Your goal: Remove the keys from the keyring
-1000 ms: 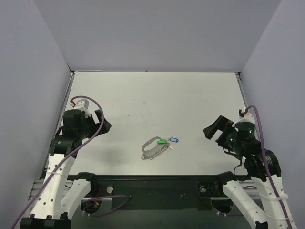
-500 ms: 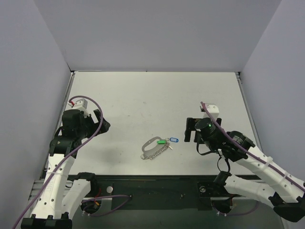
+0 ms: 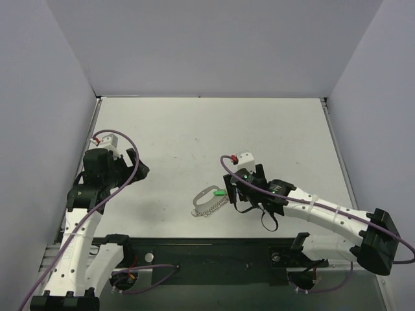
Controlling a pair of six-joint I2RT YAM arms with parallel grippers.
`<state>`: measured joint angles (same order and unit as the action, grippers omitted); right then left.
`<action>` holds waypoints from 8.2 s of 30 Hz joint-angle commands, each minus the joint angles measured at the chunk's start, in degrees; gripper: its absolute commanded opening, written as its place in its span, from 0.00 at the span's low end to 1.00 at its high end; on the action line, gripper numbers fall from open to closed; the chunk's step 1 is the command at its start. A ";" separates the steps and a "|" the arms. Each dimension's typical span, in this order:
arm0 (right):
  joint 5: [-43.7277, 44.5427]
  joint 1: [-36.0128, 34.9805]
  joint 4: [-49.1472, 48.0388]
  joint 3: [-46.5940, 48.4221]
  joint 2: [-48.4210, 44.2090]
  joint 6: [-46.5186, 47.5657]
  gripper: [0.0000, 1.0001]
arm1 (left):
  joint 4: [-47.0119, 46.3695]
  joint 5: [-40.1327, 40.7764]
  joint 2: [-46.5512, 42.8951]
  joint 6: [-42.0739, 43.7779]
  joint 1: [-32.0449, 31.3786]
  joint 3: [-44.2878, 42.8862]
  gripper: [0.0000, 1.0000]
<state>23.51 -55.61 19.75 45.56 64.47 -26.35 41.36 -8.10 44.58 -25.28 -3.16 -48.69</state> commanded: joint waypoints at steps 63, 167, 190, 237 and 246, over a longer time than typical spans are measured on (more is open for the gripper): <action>-0.65 -2.22 -7.10 0.23 27.74 8.16 0.41 | -2.52 -1.57 -0.54 0.40 1.84 0.08 0.97; -22.17 2.45 6.01 17.90 33.79 -11.94 0.10 | -2.60 -1.48 0.25 0.40 2.89 0.17 0.97; -15.42 -0.99 10.76 12.10 21.93 3.59 0.59 | -2.43 -1.04 0.60 0.32 2.81 0.17 0.97; -21.40 1.56 -4.19 15.17 35.20 8.33 0.24 | -2.43 -1.22 0.78 0.32 2.89 0.17 0.97; -20.26 1.65 -1.03 15.43 33.45 7.63 0.09 | -2.43 -1.13 0.77 0.23 2.81 0.26 0.97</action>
<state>2.33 -54.06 15.07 60.38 99.96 -17.98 41.34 -9.10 45.58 -25.28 -0.64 -48.56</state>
